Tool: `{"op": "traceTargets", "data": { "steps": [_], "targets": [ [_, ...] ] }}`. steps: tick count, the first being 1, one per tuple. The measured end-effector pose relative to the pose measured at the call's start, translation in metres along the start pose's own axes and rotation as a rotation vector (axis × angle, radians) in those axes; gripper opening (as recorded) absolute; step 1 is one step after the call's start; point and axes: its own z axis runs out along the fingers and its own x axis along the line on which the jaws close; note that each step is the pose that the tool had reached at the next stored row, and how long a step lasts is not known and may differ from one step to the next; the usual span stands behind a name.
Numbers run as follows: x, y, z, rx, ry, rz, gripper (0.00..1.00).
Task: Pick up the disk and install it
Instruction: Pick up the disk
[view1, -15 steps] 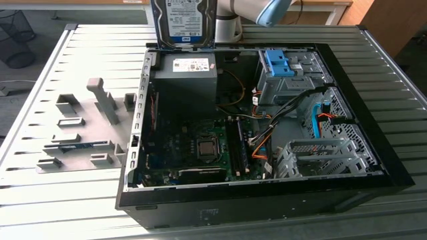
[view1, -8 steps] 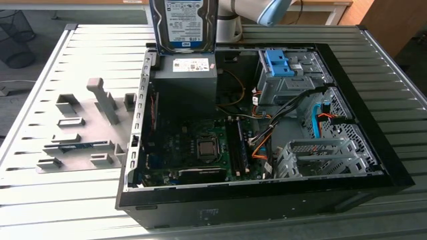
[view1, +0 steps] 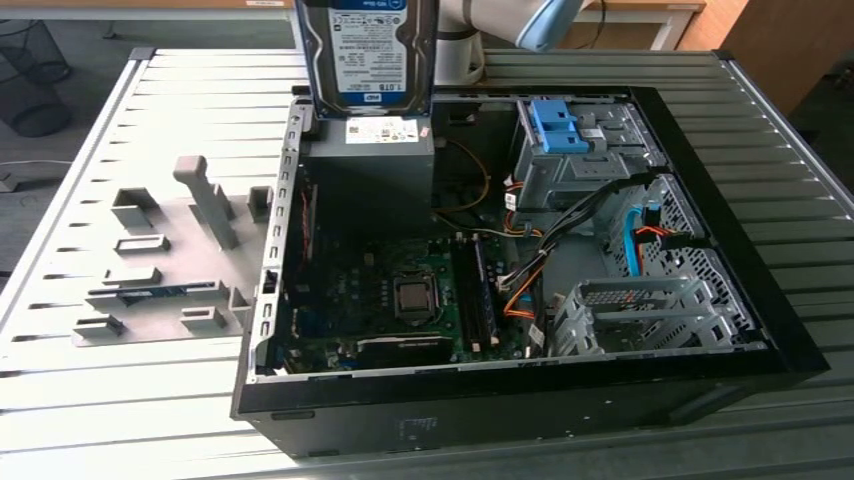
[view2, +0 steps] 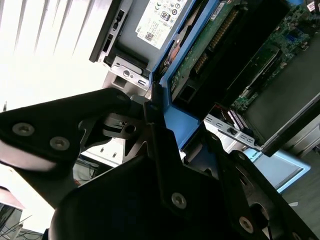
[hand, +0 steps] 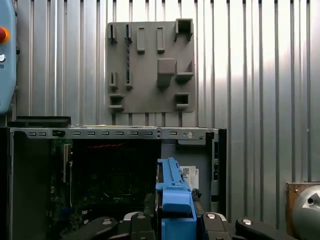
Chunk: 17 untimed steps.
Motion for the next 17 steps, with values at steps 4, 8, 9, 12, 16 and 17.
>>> {"op": "traceTargets", "data": {
  "steps": [4, 8, 9, 12, 16, 17],
  "targets": [
    [0.0072, -0.0002, 0.0, 0.0, 0.0012, 0.003, 0.36],
    [0.0106, -0.003, 0.0, 0.0, 0.0016, 0.003, 0.36],
    [0.0106, -0.0062, -0.0001, -0.0001, 0.0017, 0.003, 0.36],
    [0.0105, -0.0199, -0.0001, 0.0, 0.0015, 0.003, 0.36],
    [0.0111, -0.0339, -0.0004, 0.0, 0.0016, 0.003, 0.36],
    [0.0118, -0.035, -0.0004, 0.0001, 0.0015, 0.004, 0.36]
  ]
}}
